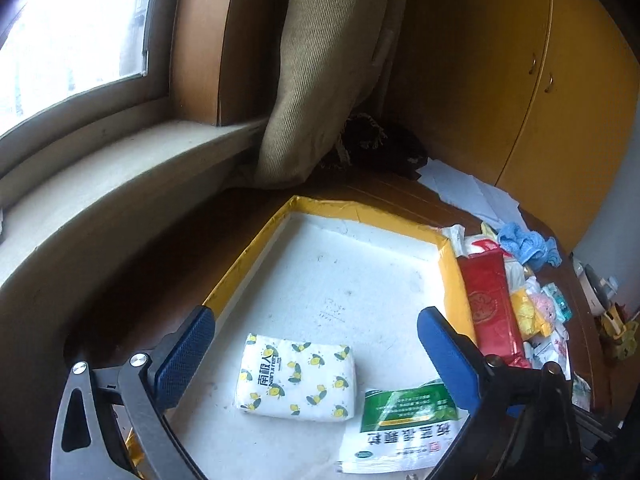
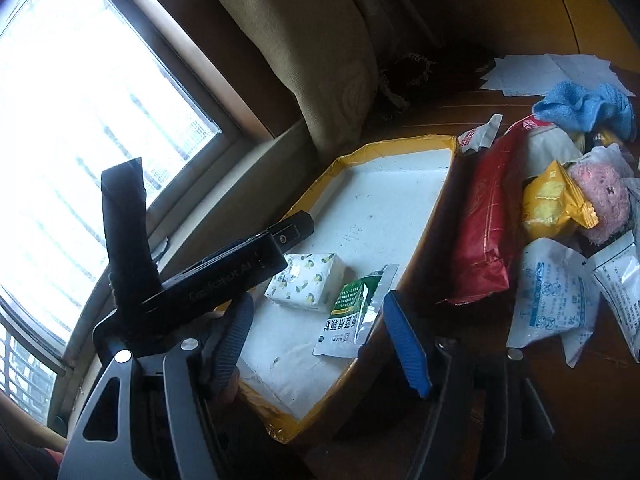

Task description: Organize soft objects

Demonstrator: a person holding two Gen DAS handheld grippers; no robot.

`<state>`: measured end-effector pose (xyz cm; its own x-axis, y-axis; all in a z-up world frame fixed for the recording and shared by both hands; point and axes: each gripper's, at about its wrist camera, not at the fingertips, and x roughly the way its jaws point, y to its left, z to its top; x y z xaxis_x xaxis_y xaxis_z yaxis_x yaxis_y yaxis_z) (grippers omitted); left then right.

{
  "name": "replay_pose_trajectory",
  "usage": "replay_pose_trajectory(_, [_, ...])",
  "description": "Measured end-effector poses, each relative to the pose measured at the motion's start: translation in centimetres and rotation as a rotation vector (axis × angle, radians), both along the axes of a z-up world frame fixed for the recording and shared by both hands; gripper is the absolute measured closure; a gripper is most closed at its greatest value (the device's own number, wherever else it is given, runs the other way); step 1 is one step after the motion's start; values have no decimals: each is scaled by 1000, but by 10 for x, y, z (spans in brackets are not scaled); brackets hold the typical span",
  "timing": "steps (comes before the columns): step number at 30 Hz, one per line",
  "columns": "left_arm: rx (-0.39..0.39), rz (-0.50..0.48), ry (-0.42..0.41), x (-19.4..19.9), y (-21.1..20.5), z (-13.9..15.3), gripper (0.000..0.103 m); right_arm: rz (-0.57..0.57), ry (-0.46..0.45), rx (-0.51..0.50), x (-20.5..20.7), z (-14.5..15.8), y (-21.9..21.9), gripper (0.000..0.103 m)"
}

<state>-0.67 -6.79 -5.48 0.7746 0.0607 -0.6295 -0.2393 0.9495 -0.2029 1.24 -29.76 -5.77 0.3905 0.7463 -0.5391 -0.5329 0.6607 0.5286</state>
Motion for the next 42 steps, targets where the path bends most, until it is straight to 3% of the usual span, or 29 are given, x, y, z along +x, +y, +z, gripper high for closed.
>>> replay_pose_trajectory(4, [36, -2, -35, 0, -13, 21, 1, -34, -80, 22, -2, 20, -29, 36])
replay_pose_trajectory(7, [59, 1, -88, 2, -22, 44, 1, -53, -81, 75, 4, 35, -60, 36])
replay_pose_trajectory(12, [16, -39, -218, 12, -40, 90, 1, -144, -149, 60, 0, 73, -108, 35])
replay_pose_trajectory(20, [-71, -180, -300, 50, -99, 159, 1, -256, -248, 14, -33, 120, -150, 35])
replay_pose_trajectory(25, [-91, -269, -374, 45, -144, 218, 1, -313, -302, -21, -50, 165, -172, 35])
replay_pose_trajectory(31, [-118, -335, -418, 42, -189, 277, 1, -377, -413, -51, -66, 242, -209, 35])
replay_pose_trajectory(35, [-116, -367, -463, 31, -209, 303, 1, -424, -461, -57, -84, 288, -242, 34])
replay_pose_trajectory(38, [-115, -382, -513, 23, -225, 314, 1, -469, -504, -98, -100, 304, -261, 34])
replay_pose_trajectory(42, [-127, -451, -518, 23, -259, 330, 1, -526, -542, -137, -126, 315, -286, 33])
